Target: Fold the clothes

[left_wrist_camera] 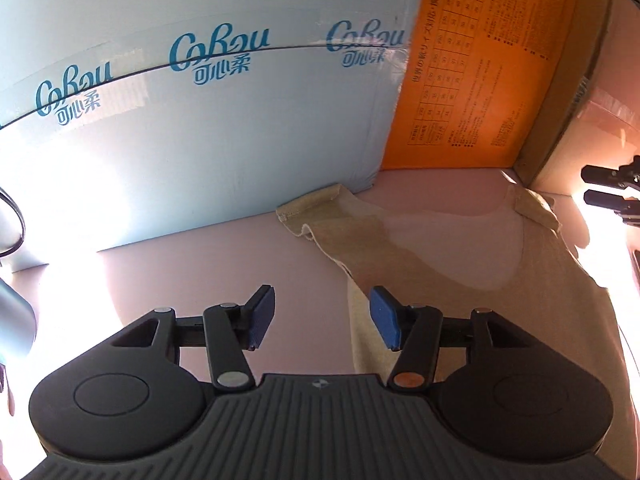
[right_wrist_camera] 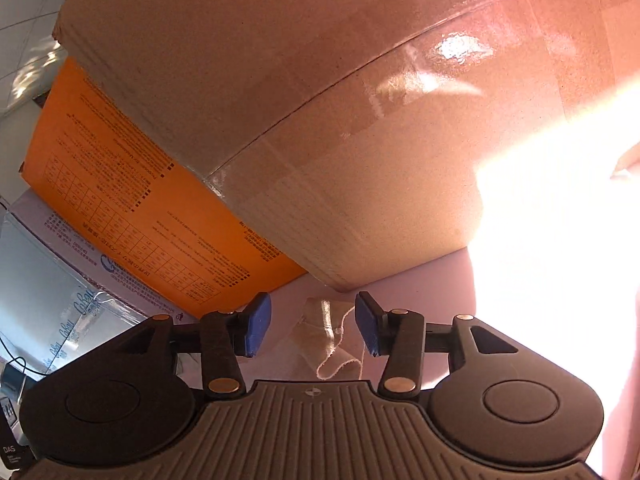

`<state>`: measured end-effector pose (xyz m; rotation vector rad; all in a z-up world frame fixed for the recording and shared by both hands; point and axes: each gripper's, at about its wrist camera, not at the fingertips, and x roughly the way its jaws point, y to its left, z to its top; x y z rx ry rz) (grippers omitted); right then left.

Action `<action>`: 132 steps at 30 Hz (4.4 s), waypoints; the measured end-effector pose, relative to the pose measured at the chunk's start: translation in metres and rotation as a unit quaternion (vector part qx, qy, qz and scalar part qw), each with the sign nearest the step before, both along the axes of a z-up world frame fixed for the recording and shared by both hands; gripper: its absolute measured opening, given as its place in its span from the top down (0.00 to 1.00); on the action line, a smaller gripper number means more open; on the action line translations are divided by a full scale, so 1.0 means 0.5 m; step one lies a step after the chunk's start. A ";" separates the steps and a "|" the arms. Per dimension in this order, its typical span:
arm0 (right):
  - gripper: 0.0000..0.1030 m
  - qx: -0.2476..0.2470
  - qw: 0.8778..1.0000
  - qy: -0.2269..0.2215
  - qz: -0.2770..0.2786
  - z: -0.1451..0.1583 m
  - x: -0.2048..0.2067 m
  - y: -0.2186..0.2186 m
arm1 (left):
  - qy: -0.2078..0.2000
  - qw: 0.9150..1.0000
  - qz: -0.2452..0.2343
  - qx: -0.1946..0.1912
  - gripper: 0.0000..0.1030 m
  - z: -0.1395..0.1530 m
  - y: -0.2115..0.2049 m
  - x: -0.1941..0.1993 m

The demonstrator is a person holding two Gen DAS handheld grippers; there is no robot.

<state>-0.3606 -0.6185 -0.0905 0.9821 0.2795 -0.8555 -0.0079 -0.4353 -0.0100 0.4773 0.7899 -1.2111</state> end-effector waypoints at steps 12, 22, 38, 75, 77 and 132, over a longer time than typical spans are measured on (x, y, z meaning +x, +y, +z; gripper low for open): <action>0.27 -0.017 0.991 0.032 0.131 0.097 -0.106 0.341 | 0.000 1.000 -0.005 0.011 0.35 0.050 0.245 -0.121; 0.33 -0.022 0.934 0.225 0.276 0.092 -0.205 0.660 | 0.015 0.995 -0.042 0.085 0.35 0.006 0.414 -0.218; 0.95 -0.073 0.928 0.262 0.255 0.054 -0.189 0.697 | 0.052 0.996 0.028 0.066 0.96 0.011 0.476 -0.212; 0.59 -0.060 0.953 0.230 0.190 0.172 -0.274 0.530 | -0.076 0.996 -0.020 0.033 0.32 0.086 0.283 -0.196; 0.57 -0.066 0.950 0.214 0.216 0.161 -0.216 0.521 | -0.096 0.995 -0.025 0.033 0.32 0.064 0.202 -0.198; 0.24 0.091 0.852 0.229 0.462 0.087 -0.152 0.736 | -0.105 0.944 -0.292 0.114 0.43 0.002 0.434 -0.317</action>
